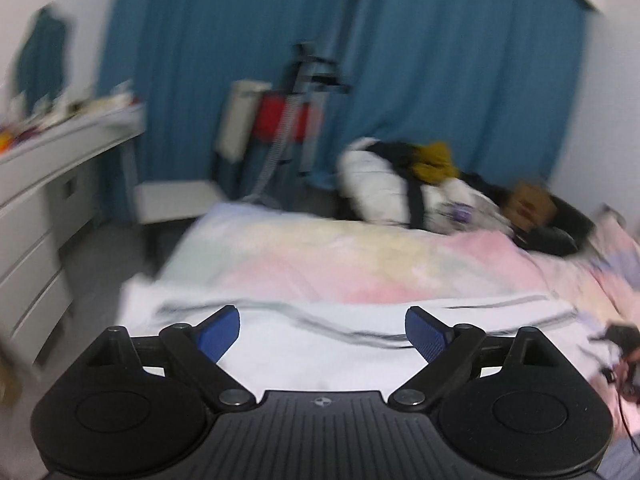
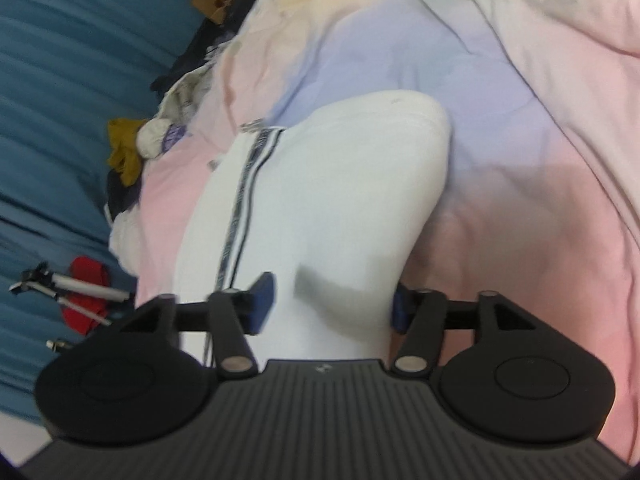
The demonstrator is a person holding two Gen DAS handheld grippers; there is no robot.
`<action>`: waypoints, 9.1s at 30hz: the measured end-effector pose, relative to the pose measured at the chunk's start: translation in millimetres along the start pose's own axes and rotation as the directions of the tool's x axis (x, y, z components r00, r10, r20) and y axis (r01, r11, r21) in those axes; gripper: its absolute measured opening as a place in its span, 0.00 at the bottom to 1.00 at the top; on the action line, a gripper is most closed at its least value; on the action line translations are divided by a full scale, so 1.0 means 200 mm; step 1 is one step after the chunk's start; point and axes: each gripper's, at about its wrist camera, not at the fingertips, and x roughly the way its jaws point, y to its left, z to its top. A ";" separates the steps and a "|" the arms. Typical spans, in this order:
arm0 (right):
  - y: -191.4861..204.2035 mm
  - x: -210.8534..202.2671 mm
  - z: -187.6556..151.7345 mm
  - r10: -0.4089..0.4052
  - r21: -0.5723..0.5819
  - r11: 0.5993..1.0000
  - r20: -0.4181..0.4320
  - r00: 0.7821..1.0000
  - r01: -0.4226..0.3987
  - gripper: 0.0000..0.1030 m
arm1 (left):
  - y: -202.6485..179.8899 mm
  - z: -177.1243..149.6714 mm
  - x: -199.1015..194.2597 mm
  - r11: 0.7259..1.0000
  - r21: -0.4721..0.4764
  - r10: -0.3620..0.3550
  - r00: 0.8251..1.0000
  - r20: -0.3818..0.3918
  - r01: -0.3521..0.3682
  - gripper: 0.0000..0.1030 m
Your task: Fold clothes
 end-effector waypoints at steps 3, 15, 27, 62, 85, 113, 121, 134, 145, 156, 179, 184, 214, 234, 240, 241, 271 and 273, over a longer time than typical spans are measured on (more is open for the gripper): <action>0.04 -0.03 -0.03 -0.029 -0.043 0.999 0.026 0.999 0.030 0.77 | -0.23 0.08 0.22 0.984 0.107 -0.144 0.989 -0.018 0.146 0.90; 0.01 -0.04 -0.04 -0.093 -0.054 0.993 0.140 0.986 0.101 0.77 | -1.26 0.08 1.31 0.758 0.410 -0.402 0.859 -0.319 0.507 0.88; -0.07 0.02 0.00 -0.131 0.026 0.991 0.239 0.962 0.129 0.76 | -2.02 -0.11 2.13 0.552 0.537 -0.452 0.770 -0.451 0.638 0.65; -0.11 0.09 0.05 0.012 0.040 0.999 0.190 0.982 -0.020 0.77 | -2.17 -0.13 2.59 0.695 0.559 -0.285 0.887 -0.364 0.453 0.18; -0.02 0.47 0.23 0.365 0.031 0.931 -0.102 0.925 -0.364 0.47 | -0.45 -0.22 1.13 0.984 -0.162 -0.107 0.972 -0.209 0.074 0.57; 0.45 0.06 -0.07 0.364 -0.590 0.769 0.090 0.927 -0.245 0.16 | -0.57 -0.31 1.22 0.999 -0.032 0.026 0.980 -0.196 -0.033 0.63; 0.92 -0.29 -0.80 0.499 -0.966 0.239 0.034 0.866 -0.100 0.16 | -0.44 -0.17 0.98 0.988 -0.155 -0.007 0.999 -0.053 -0.001 0.64; 0.64 -0.04 -1.68 0.172 -0.941 -0.287 -0.234 0.957 -0.178 0.16 | -0.33 -0.17 0.88 0.964 -0.261 -0.059 0.997 -0.039 0.047 0.70; 0.72 -0.07 -1.64 0.301 -0.965 -0.208 -0.216 0.929 -0.158 0.16 | -0.35 -0.22 1.13 0.959 -0.282 -0.084 0.985 -0.148 0.040 0.72; 0.70 0.04 -1.62 0.224 -0.951 -0.146 -0.300 0.927 -0.272 0.18 | 0.01 -0.10 0.70 0.874 -0.486 -0.011 0.998 -0.062 -0.021 0.80; 0.68 -0.15 -1.52 0.210 -0.872 -0.029 -0.484 0.850 -0.489 0.85 | 0.89 -0.52 0.54 0.339 -0.940 -0.125 0.987 -0.098 -0.051 1.00; 0.73 -0.24 -1.30 0.276 -0.778 0.110 -0.574 0.771 -0.619 0.85 | 0.90 -0.56 0.64 0.283 -0.959 -0.098 0.995 -0.034 -0.005 0.90; 0.86 0.34 -0.41 0.359 -0.631 0.611 -0.317 0.878 -0.477 0.20 | 0.73 0.04 0.72 0.720 -0.694 0.088 0.992 0.093 0.001 0.16; 0.75 0.75 -0.25 0.143 -0.680 0.694 -0.188 0.972 -0.234 0.24 | 0.62 0.04 1.45 0.741 -0.670 0.038 0.999 -0.008 -0.034 0.30; 0.75 0.57 -0.31 0.135 -0.693 0.702 -0.099 0.986 -0.166 0.36 | 0.52 0.07 1.39 0.762 -0.642 0.061 0.996 -0.062 -0.087 0.68; 0.75 0.53 -0.33 0.136 -0.707 0.691 -0.083 0.987 -0.154 0.43 | 0.51 0.07 1.36 0.763 -0.640 0.062 0.996 -0.068 -0.091 0.73; 0.77 0.12 -1.19 0.217 -0.928 0.086 -0.339 0.915 -0.364 0.79 | 0.57 -0.11 1.26 0.680 -0.695 0.130 0.971 -0.200 -0.234 0.81; 0.77 0.14 -1.16 0.230 -0.921 0.133 -0.330 0.916 -0.365 0.79 | 0.56 -0.12 1.26 0.682 -0.693 0.128 0.972 -0.198 -0.231 0.81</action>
